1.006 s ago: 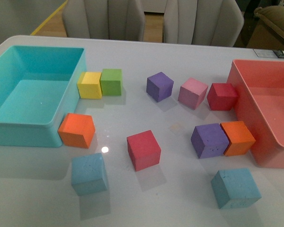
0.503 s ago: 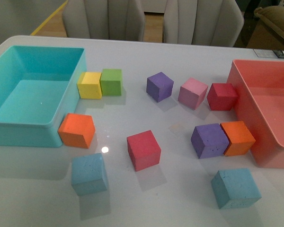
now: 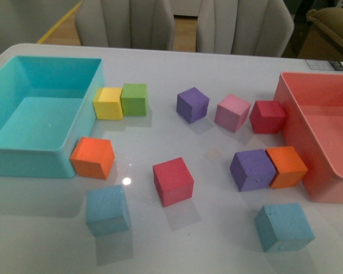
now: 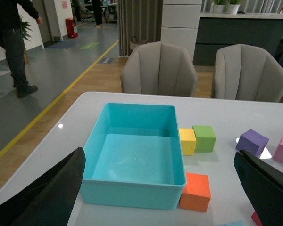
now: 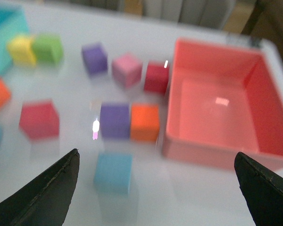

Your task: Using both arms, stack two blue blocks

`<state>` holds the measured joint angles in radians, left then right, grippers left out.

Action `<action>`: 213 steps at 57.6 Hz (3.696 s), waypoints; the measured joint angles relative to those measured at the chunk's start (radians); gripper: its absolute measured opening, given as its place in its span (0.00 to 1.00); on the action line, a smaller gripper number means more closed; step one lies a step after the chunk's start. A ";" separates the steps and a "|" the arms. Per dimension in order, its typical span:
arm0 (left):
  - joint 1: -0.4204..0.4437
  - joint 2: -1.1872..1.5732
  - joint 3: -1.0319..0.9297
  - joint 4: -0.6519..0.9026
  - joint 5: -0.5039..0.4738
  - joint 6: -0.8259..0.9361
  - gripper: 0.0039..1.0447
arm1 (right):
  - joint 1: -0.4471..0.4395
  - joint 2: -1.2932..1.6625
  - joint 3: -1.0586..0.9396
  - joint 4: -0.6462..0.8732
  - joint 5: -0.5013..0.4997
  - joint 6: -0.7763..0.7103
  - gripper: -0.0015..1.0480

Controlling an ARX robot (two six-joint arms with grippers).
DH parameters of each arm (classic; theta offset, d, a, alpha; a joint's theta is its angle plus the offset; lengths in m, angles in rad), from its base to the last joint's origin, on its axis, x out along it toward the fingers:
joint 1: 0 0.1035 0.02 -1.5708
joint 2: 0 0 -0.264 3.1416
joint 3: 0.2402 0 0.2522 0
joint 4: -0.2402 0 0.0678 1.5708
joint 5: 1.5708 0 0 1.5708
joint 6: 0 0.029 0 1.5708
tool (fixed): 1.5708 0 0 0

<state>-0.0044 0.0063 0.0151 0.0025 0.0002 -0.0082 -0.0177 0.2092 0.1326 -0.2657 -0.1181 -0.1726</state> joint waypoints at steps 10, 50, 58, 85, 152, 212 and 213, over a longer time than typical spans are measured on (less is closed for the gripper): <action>0.000 0.000 0.000 0.000 0.000 0.000 0.92 | 0.097 0.428 0.045 0.197 0.096 -0.119 0.91; 0.000 0.000 0.000 0.000 0.000 0.000 0.92 | 0.247 1.585 0.406 0.468 0.193 0.342 0.91; 0.000 0.000 0.000 0.000 0.000 0.000 0.92 | 0.249 1.670 0.443 0.486 0.173 0.379 0.91; 0.000 0.000 0.000 0.000 0.000 0.000 0.92 | 0.274 1.864 0.568 0.473 0.237 0.386 0.91; 0.000 0.000 0.000 0.000 0.000 0.000 0.92 | 0.433 1.992 1.290 0.082 0.269 0.368 0.44; 0.000 0.000 0.000 0.000 0.000 0.000 0.92 | 0.477 2.377 1.706 -0.075 0.294 0.410 0.53; 0.000 0.000 0.000 0.000 0.000 0.000 0.92 | 0.477 2.377 1.704 -0.071 0.291 0.411 0.56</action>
<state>-0.0044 0.0063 0.0151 0.0025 -0.0002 -0.0082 0.4591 2.5862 1.8366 -0.3367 0.1730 0.2382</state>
